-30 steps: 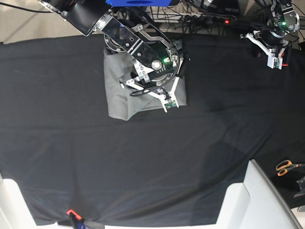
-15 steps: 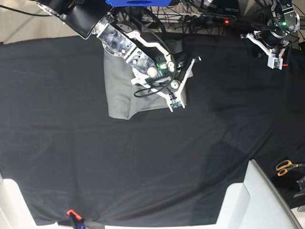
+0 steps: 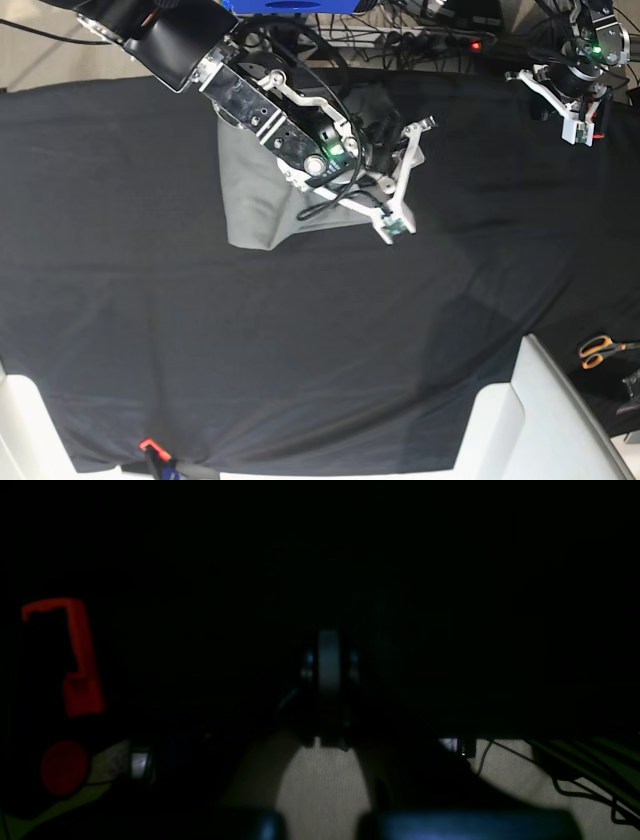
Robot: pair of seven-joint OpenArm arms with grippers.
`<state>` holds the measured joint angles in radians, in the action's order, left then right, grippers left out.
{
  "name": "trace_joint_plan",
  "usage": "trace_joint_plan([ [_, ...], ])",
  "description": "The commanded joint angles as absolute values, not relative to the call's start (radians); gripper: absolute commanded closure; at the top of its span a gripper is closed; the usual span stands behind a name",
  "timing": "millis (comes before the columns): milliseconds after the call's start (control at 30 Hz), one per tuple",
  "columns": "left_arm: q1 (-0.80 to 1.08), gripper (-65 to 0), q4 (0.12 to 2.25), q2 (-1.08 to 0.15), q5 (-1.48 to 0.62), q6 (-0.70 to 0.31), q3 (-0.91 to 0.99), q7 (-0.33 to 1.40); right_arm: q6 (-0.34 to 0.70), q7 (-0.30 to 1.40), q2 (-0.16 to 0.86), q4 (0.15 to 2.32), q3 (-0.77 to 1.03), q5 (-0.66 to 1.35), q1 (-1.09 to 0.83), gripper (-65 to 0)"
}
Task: Fold the T-shirt properly
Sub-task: 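Grasp the stack's folded edge with the right gripper and flip it over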
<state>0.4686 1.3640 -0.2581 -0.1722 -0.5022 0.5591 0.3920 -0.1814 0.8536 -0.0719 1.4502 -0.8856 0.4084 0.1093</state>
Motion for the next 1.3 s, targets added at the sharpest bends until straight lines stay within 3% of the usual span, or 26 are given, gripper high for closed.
trace_joint_plan([
  [0, 0.473, 0.0, 1.374, -0.277, -0.182, -0.504, 0.567, 0.377, -0.153, 0.822, -0.088, 1.468, -0.885, 0.412, 0.125, -30.8],
  [233, 0.473, 0.0, 1.374, -0.278, -0.182, -0.504, 0.568, 0.377, 0.12, 0.771, -0.042, 1.603, -0.883, 0.409, 0.127, -30.6],
  [333, 0.473, 0.0, 1.374, -0.278, -0.182, -0.504, 0.568, 0.377, 0.101, 0.791, 0.027, 1.751, -0.869, 0.407, 0.125, -30.6],
  [433, 0.472, 0.0, 1.374, -0.278, -0.182, -0.504, 0.568, 0.377, -0.024, 0.889, 0.079, 1.848, -0.763, 0.414, 0.094, -28.7],
  [467, 0.472, 0.0, 1.374, -0.278, -0.182, -0.504, 0.568, 0.377, -0.058, 0.914, 0.085, 1.854, -0.725, 0.414, 0.077, -24.6],
  [567, 0.472, 0.0, 1.374, -0.278, -0.182, -0.504, 0.567, 0.377, -0.081, 0.951, 0.105, 1.854, -0.63, 0.414, 0.031, -1.4],
  [600, 0.472, 0.0, 1.374, -0.278, -0.182, -0.504, 0.567, 0.375, -0.081, 0.946, 0.12, 1.857, -0.613, 0.414, 0.013, 0.0],
  [667, 0.472, 0.0, 1.374, -0.278, -0.182, -0.504, 0.567, 0.375, -0.082, 0.944, 0.147, 1.857, -0.593, 0.414, -0.022, -2.1],
  [1000, 0.473, 0.0, 1.376, -0.278, -0.182, -0.504, 0.567, 0.375, -0.082, 0.944, 0.142, 1.722, -0.544, 0.415, -0.09, -0.5],
  [1267, 0.469, 0.0, 1.376, -0.278, -0.182, -0.504, 0.567, 0.375, -0.019, 0.944, 0.071, 1.606, -0.545, 0.414, -0.065, -0.5],
])
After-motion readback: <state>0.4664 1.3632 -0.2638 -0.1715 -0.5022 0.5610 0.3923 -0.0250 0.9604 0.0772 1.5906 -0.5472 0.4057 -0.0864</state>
